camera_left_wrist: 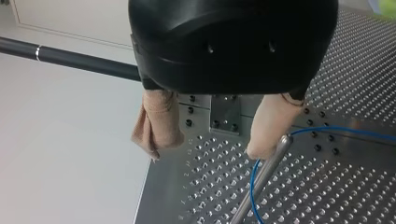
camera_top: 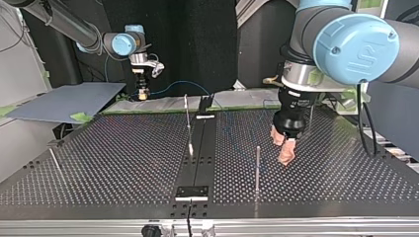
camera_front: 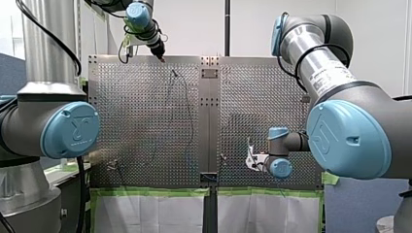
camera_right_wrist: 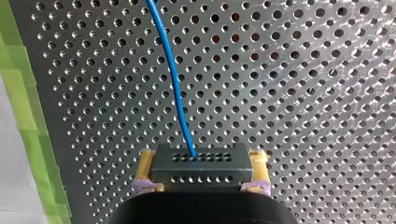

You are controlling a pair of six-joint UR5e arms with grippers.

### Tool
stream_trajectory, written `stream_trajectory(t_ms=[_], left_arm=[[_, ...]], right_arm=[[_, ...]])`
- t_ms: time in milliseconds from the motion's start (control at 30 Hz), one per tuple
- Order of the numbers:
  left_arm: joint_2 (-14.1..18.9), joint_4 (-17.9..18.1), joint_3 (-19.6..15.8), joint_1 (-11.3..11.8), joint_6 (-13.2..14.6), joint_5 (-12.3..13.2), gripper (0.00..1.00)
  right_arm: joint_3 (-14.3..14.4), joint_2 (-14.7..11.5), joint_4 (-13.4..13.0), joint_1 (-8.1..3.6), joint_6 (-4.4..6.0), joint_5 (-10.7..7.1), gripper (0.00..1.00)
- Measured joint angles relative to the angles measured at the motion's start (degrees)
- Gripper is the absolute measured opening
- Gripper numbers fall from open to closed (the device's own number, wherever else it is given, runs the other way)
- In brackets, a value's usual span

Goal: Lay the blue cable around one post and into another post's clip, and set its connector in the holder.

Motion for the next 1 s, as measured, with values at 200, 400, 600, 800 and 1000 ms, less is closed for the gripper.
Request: stream_trajectory(t_ms=[200, 400, 600, 800, 1000], left_arm=[[0.00, 0.01, 0.00, -0.18, -0.24, 0.00, 1.00], [0.00, -0.01, -0.01, -0.33, -0.52, -0.16, 1.00], [0.00, -0.54, -0.02, -0.37, -1.47, -1.58, 1.00], [0.00, -1.41, -0.03, -0.37, -1.68, -3.26, 1.00], [0.00, -1.57, -0.03, -0.36, -1.56, -4.16, 1.00]], right_arm=[[0.00, 0.00, 0.05, 0.15, 0.00, 0.00, 0.00], [0.00, -0.01, 0.07, 0.18, 0.00, 0.00, 0.00], [-0.01, 0.00, 0.07, 0.18, 0.00, 0.00, 0.00], [-0.01, -0.01, 0.07, 0.18, 0.00, 0.05, 0.00], [-0.01, 0.00, 0.05, 0.19, 0.00, 0.09, 0.00]])
